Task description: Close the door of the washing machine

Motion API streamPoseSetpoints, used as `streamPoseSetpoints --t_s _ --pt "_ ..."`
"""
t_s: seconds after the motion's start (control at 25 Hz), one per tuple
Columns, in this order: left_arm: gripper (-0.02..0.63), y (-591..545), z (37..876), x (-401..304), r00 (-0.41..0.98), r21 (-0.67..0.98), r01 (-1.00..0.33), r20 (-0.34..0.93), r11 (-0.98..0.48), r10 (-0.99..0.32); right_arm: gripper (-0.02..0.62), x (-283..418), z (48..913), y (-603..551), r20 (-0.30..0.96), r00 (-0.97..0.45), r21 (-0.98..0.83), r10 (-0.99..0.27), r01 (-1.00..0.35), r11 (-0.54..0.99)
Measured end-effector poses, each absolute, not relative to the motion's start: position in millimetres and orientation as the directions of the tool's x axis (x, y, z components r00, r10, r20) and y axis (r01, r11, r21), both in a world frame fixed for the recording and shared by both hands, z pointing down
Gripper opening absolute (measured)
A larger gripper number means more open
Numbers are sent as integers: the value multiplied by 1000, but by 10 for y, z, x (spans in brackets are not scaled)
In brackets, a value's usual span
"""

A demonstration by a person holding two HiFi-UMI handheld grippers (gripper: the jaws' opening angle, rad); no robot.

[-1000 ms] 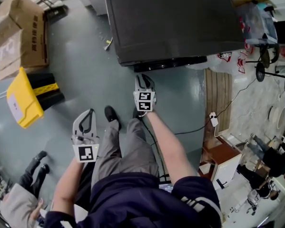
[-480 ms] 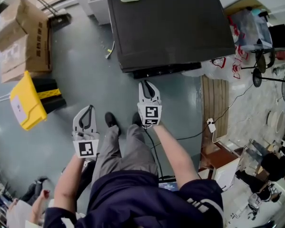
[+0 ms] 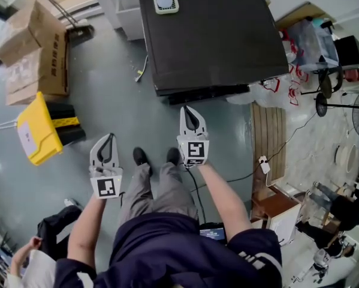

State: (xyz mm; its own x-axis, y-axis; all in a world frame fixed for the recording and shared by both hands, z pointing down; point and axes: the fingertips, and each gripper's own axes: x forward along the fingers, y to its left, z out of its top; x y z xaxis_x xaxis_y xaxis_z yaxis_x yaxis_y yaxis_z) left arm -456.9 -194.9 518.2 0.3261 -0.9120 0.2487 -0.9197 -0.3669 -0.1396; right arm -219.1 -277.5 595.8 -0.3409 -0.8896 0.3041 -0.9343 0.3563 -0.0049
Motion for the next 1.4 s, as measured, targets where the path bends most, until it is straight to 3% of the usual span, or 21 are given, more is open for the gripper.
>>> streamPoseSetpoints --t_s 0.8,1.4 --pt "23 -1776 3860 -5101 217 -98 -971 31 -219 -976 20 -2045 3889 -2335 69 -413 31 -908 -909 416" --pt "23 -1674 3201 -5262 207 -118 -973 -63 -199 -976 20 -1924 2949 -2255 10 -435 63 -900 -898 435"
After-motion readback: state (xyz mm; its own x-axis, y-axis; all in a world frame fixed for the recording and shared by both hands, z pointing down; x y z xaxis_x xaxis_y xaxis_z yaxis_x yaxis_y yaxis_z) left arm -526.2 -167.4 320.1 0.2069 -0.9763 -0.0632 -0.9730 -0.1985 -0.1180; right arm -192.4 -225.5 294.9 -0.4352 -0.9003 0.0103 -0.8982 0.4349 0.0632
